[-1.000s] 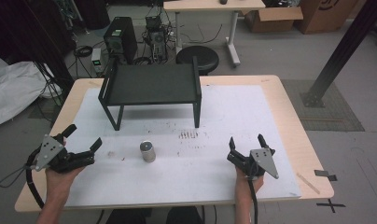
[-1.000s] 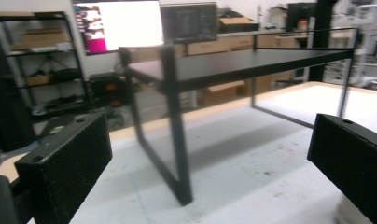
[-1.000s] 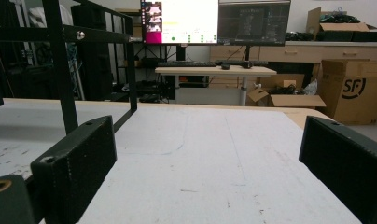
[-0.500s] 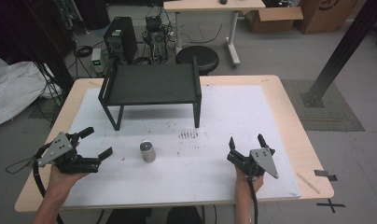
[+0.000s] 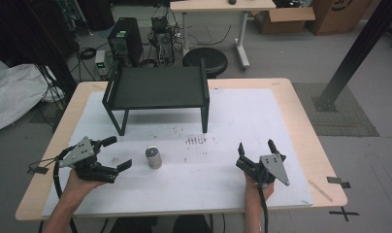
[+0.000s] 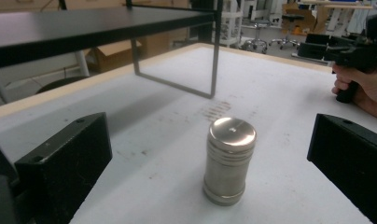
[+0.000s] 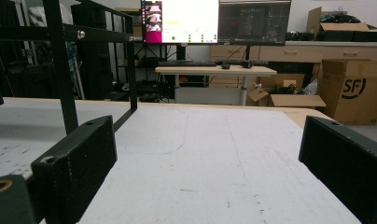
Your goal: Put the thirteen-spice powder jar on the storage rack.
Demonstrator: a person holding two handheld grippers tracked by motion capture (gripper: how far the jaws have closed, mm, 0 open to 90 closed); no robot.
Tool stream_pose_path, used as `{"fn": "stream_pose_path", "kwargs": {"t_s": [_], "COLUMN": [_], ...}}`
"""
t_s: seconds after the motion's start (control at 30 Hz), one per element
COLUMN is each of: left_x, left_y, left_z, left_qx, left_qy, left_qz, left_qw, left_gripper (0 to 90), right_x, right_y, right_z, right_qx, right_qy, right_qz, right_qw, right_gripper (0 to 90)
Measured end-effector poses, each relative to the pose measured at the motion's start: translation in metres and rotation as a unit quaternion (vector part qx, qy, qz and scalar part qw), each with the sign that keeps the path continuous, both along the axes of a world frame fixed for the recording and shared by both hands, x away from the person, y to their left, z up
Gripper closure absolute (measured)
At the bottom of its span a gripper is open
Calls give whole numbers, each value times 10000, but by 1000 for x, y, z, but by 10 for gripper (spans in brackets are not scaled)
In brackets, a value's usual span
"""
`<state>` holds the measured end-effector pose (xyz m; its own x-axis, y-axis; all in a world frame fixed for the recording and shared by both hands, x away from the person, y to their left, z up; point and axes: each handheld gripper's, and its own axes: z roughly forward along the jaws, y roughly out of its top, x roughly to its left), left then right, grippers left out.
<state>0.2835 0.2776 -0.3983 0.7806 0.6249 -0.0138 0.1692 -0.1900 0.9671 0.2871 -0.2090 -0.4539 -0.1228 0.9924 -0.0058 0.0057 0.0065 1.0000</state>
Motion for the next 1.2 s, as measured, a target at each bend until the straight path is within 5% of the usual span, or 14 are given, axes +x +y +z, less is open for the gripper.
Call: {"fn": "stream_pose_path", "kwargs": {"t_s": [0.7, 1.2], "left_x": [15, 24], "left_y": [-38, -57], "left_z": [-30, -38], "left_qx": [276, 402], "left_qy": [525, 681], "left_qz": [-200, -263], "left_qw": [9980, 9965], "left_gripper": [4, 50], "right_x": [0, 0], "right_y": [0, 0], "right_z": [0, 0], "right_qx": [-14, -23], "right_qy": [1, 9], "right_qz": [4, 8], "right_qw": [10000, 10000], "right_gripper": [38, 38]}}
